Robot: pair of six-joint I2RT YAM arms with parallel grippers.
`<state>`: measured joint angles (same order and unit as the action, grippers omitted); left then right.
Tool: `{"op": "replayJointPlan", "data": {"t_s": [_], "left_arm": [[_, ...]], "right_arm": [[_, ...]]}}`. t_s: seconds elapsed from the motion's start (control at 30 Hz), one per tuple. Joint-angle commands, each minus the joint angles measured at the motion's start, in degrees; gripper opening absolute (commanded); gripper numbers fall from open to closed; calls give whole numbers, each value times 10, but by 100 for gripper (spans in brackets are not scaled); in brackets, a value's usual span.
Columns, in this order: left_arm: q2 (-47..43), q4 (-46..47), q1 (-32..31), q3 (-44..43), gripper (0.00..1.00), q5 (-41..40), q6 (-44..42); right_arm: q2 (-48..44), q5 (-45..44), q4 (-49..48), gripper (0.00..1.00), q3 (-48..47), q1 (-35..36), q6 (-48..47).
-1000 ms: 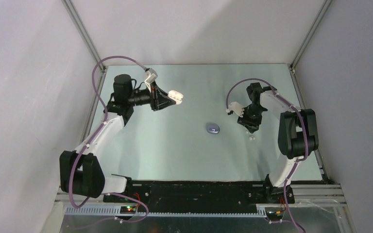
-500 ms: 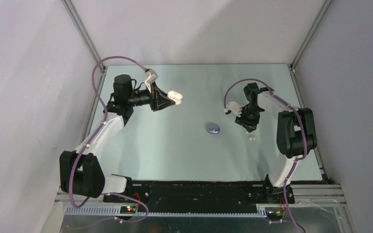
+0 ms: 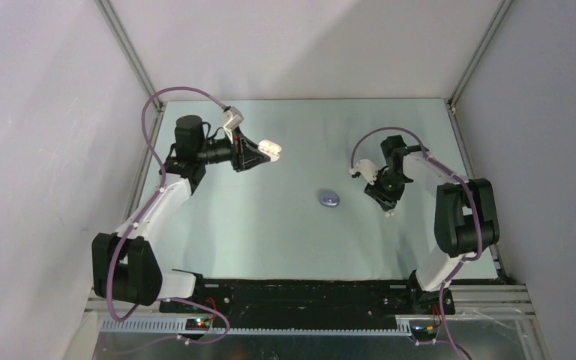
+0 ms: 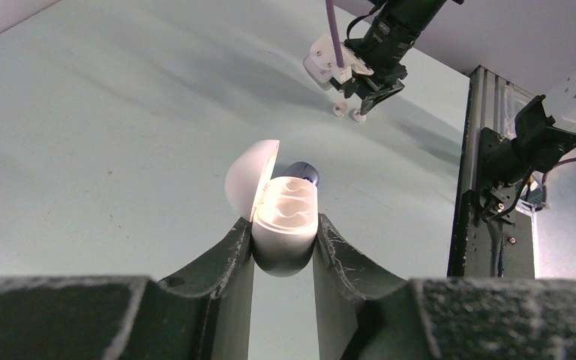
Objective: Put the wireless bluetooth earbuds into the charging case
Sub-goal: Pick up the earbud from the center of the board.
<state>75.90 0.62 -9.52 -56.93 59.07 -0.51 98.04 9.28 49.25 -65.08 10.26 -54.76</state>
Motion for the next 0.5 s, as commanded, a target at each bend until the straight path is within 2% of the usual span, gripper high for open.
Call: {"op": "replayJointPlan", "data": {"t_s": [0.0, 0.47], "left_arm": [[-16, 3, 5, 0, 0, 1, -17], [-28, -3, 5, 11, 0, -4, -27]], "right_arm": [[-35, 10, -42, 45, 14, -12, 16], [-18, -9, -68, 43, 27, -16, -8]]}}
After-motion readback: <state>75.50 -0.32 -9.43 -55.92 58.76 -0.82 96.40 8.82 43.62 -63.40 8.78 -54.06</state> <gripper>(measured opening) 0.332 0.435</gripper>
